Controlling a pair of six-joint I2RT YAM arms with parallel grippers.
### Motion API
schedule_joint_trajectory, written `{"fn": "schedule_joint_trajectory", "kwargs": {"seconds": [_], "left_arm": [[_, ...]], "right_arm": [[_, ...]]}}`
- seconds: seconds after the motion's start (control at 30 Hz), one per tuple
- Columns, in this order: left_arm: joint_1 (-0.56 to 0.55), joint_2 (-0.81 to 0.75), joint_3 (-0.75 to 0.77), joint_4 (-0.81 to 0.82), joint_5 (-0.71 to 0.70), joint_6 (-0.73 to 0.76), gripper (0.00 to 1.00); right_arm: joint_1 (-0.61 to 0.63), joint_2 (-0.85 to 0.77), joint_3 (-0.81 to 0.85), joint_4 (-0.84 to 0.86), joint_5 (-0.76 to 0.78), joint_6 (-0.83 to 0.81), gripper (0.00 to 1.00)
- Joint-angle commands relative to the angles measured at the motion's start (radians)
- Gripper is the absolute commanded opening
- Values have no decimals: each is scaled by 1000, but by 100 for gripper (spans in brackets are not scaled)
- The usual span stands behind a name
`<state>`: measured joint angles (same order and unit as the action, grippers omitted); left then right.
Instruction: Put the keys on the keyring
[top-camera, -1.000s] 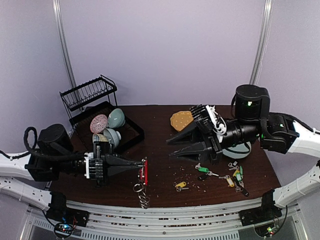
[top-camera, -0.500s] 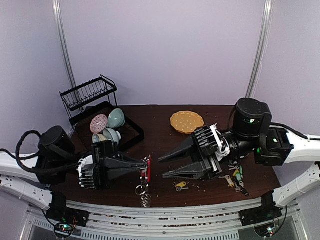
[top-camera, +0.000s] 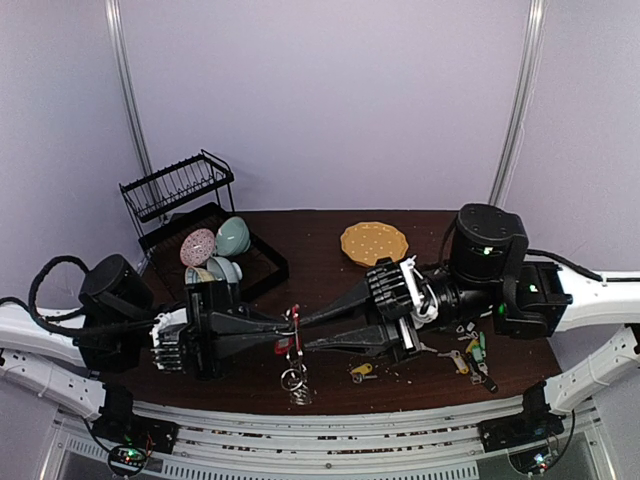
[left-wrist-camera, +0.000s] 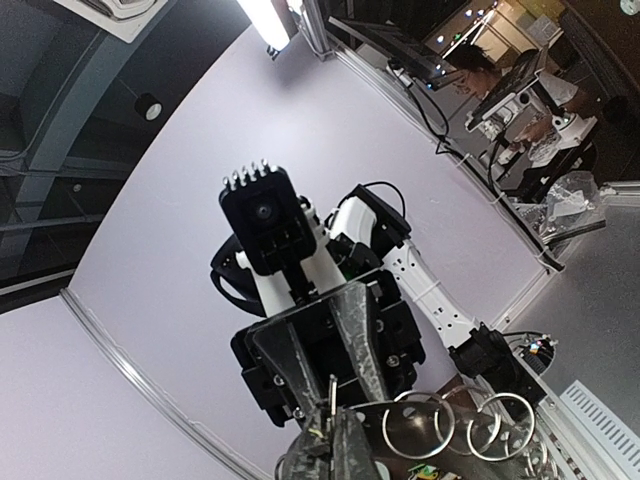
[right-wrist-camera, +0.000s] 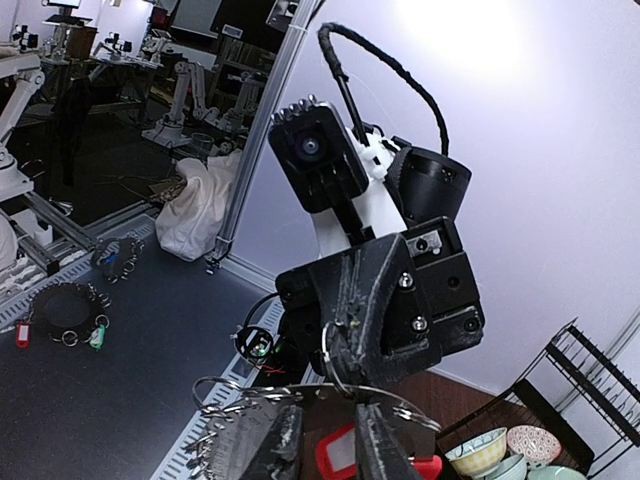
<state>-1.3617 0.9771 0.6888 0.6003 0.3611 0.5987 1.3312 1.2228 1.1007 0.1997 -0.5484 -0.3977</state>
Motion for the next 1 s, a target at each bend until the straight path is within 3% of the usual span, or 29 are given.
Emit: {"fn": "schedule_joint_trajectory", "kwargs": {"seconds": [0.0, 0.3, 0.53, 0.73, 0.97], "left_arm": [[-5, 9, -6, 85, 14, -36, 0], [-5, 9, -8, 87, 0, -61, 0], [-5, -4, -26, 126, 4, -83, 0], [-5, 1, 14, 22, -28, -70, 0], [-5, -4, 14, 29, -42, -85, 0]], "right_arm": [[10, 4, 24, 25, 14, -6, 19], [12, -9, 33, 43, 7, -2, 19], [9, -40, 16, 35, 86, -21, 20], [11, -37, 26, 13, 40, -49, 21], [11, 3, 58, -46, 23, -63, 20]]}}
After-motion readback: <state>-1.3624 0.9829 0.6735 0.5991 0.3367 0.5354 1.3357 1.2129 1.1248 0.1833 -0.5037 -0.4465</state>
